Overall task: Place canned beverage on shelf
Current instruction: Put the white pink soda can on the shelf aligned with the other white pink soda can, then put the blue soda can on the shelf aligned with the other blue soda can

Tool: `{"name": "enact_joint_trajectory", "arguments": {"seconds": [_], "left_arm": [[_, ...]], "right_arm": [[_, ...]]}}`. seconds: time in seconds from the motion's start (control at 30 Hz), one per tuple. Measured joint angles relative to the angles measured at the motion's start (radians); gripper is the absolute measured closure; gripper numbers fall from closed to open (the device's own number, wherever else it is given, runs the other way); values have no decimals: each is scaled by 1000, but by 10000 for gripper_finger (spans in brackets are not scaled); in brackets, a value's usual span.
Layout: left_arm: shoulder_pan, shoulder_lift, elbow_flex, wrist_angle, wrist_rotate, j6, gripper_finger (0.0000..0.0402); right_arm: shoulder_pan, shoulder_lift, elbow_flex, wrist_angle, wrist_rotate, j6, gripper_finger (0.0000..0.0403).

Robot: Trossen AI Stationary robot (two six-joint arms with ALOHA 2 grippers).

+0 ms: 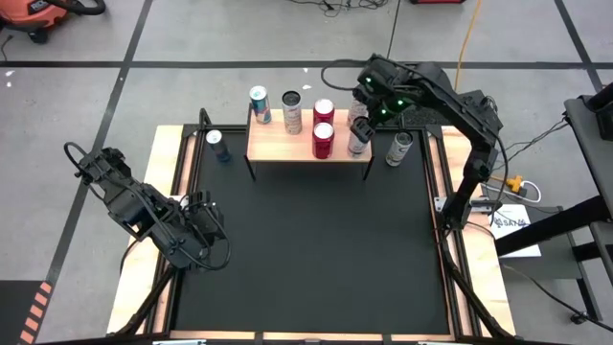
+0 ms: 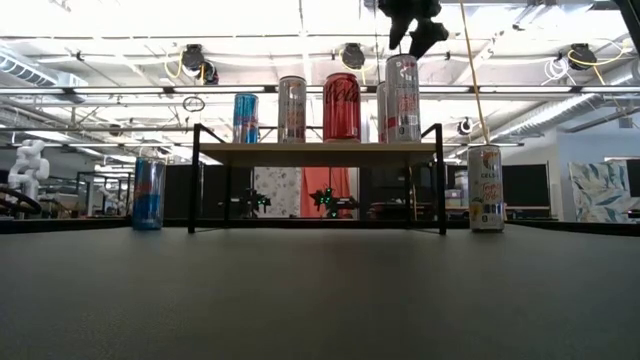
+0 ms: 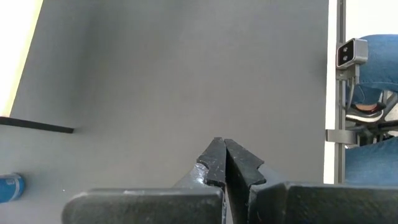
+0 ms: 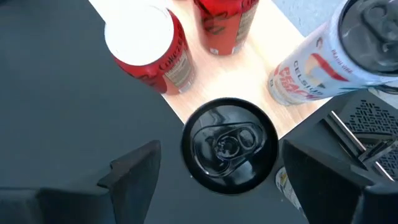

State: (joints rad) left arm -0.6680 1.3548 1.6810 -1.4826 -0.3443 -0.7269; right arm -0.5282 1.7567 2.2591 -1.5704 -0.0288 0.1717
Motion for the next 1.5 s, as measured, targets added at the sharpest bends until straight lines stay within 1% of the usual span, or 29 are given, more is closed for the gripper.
{"name": "enact_joint_trajectory", "arguments": {"seconds": [0.17,0.33,0.5,0.63,0.73,0.8,0.97,1.13,1.27,1.37,1.43,1.5], "left_arm": [[0,0,0,0,0,0,402],[0,0,0,0,-2,0,402],[0,0,0,1,-66,1,402],[0,0,0,1,-99,1,402],[0,0,0,1,-128,3,402],[0,0,0,1,-147,41,402],[0,0,0,7,-151,184,402],[0,0,0,55,-152,183,402],[0,0,0,121,-181,184,402],[0,0,0,132,-189,183,402],[1,0,0,132,-220,161,402],[7,0,0,131,-289,126,402]], "right_arm": [[-2,-26,24,0,0,27,85],[-2,-116,25,-1,0,56,85],[5,-241,25,-1,1,156,85],[34,-308,25,-1,9,212,85],[69,-334,25,-1,54,217,85],[88,-341,25,-1,70,211,85],[115,-341,25,-1,74,209,85],[118,-323,25,-1,80,177,85],[118,-310,24,-1,80,161,85],[118,-308,24,-1,80,161,85],[118,-308,24,-1,80,159,85],[118,-312,24,-1,80,157,85]]}}
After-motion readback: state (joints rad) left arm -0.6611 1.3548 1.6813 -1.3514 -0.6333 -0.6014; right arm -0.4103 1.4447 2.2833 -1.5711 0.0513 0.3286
